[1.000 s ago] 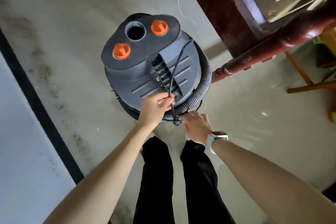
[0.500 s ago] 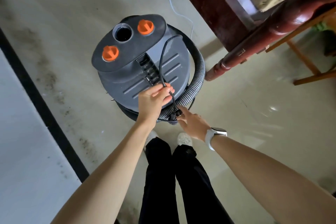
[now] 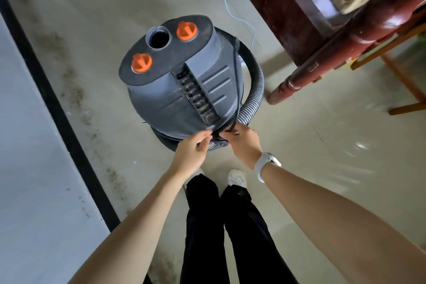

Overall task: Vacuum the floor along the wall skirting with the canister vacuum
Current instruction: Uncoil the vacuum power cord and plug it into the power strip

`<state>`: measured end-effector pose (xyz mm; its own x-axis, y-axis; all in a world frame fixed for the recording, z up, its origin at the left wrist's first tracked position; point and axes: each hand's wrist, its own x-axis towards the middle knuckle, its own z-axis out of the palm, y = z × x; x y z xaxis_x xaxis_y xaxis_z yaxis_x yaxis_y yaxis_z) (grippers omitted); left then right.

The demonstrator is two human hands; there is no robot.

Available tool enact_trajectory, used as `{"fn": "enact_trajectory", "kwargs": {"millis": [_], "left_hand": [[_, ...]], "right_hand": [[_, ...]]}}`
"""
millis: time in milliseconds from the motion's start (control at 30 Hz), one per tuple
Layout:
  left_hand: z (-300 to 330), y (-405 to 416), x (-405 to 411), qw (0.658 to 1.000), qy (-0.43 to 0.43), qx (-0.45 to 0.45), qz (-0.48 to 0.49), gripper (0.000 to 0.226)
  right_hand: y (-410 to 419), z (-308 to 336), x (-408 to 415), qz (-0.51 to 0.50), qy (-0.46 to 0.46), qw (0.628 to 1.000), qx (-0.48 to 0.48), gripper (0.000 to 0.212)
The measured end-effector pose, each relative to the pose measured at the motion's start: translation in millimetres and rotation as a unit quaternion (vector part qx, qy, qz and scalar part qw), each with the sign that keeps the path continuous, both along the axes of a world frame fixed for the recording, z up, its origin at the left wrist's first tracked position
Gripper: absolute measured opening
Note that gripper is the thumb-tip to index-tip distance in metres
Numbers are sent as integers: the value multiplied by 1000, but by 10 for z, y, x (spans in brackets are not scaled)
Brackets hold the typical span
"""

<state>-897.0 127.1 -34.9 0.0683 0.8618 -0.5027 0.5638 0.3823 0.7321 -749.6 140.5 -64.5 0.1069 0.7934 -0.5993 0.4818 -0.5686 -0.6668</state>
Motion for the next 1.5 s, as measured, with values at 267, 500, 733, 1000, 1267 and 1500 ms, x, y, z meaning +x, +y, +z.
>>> {"fn": "enact_trajectory", "kwargs": {"millis": [267, 500, 733, 1000, 1267, 1500], "left_hand": [[-256, -172, 73, 929, 292, -12, -227, 37], [-24, -116, -38, 982, 131, 0, -139, 41], [780, 649, -469, 991, 97, 91, -35, 39], [1734, 1770, -1403, 972, 45, 199, 119, 67], [2460, 3027, -2877, 929, 53, 350, 107, 93], [2412, 3652, -3649, 965, -20, 260, 15, 29]], "right_hand": [[106, -58, 2, -198, 76, 977, -20, 12], [632, 432, 104, -158, 60, 980, 102, 16], [1535, 1344, -110, -59, 22, 960, 273, 25], [2350, 2456, -1088, 48, 81, 912, 399, 16], [3226, 3015, -2595, 90, 122, 867, 474, 22], [3681, 2790, -3361, 43, 111, 884, 451, 24]]}}
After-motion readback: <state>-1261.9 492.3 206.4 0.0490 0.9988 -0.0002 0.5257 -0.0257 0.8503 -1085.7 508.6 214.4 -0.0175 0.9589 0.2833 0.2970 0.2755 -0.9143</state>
